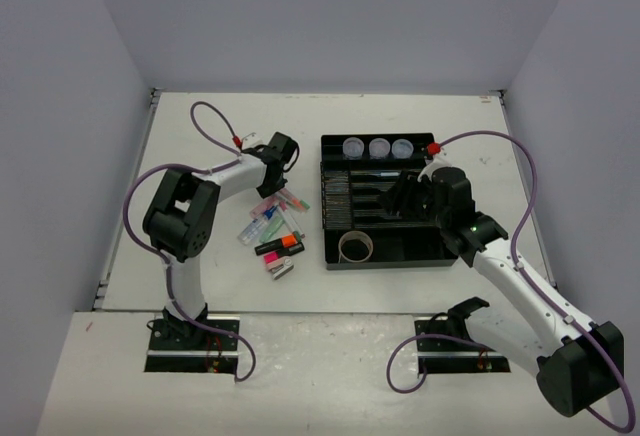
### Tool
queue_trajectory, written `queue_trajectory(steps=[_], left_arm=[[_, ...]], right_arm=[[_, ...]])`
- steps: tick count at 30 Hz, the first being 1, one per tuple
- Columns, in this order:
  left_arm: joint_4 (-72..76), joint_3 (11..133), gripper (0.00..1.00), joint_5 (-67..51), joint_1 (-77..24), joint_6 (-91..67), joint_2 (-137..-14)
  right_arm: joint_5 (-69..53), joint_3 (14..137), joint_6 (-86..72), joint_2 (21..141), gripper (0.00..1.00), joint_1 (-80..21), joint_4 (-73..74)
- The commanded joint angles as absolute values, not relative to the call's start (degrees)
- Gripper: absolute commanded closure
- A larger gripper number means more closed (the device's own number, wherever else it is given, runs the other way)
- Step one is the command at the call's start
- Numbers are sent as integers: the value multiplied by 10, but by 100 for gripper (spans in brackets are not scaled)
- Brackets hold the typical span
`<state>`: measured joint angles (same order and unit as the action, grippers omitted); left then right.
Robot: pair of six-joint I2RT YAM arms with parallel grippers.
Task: Sort the stationery into containers
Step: Pick up the pen from the center of the board.
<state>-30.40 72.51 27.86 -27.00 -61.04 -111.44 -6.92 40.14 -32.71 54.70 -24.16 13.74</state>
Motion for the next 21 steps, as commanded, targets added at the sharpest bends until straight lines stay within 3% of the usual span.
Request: queue_trajectory(steps=[1, 10, 21], left_arm=[[-285, 730, 78, 283, -267, -629, -1129], [-273, 711, 79, 283, -267, -628, -1087], [-227, 670, 96, 277, -267, -635, -1024]], right_arm=[[-58, 396, -315, 538, 50, -242, 119], [-59, 395, -316, 535, 50, -242, 115], [-60, 388, -314, 523, 50, -242, 106]])
